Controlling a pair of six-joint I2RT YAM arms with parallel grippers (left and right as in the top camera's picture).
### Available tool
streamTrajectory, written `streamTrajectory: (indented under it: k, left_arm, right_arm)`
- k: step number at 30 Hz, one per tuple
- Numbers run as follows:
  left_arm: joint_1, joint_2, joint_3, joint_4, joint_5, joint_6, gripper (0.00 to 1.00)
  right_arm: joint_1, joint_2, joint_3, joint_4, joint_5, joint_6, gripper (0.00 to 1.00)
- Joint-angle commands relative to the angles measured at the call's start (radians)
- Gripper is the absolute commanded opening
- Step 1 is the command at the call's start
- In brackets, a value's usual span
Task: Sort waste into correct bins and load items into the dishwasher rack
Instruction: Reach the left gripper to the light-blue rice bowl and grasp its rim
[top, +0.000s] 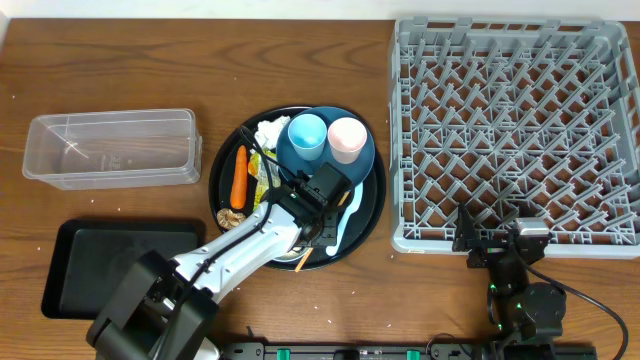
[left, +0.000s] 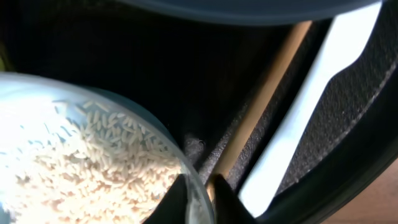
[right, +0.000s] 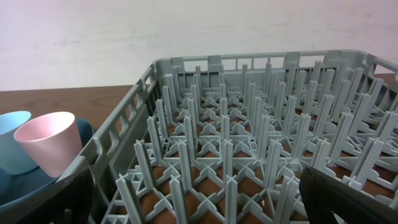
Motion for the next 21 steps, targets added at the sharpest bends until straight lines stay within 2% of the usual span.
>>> streamTrajectory:
  k: [1,7,16,21]
  left_arm:
    - [-0.001,0.008,-0.011,0.002,-0.011,-0.002,0.06]
    - [0.000,-0.005,-0.003,-0.006,-0.012,0.004,0.06]
    - [0.048,-0.076,0.074,-0.134,-0.013,0.063,0.06]
    - [0.082,-0.132,0.080,-0.153,-0.016,0.087,0.06]
  right_arm:
    - [0.013,0.000,-0.002,-0.003,-0.004,-0.009,0.99]
    - [0.013,0.000,-0.002,-0.003,-0.004,-0.009,0.99]
    - [0.013,0.000,-0.002,-0.004,-0.004,-0.009,0.99]
    - [0.013,0.000,-0.002,-0.003,-0.004,-0.009,0.99]
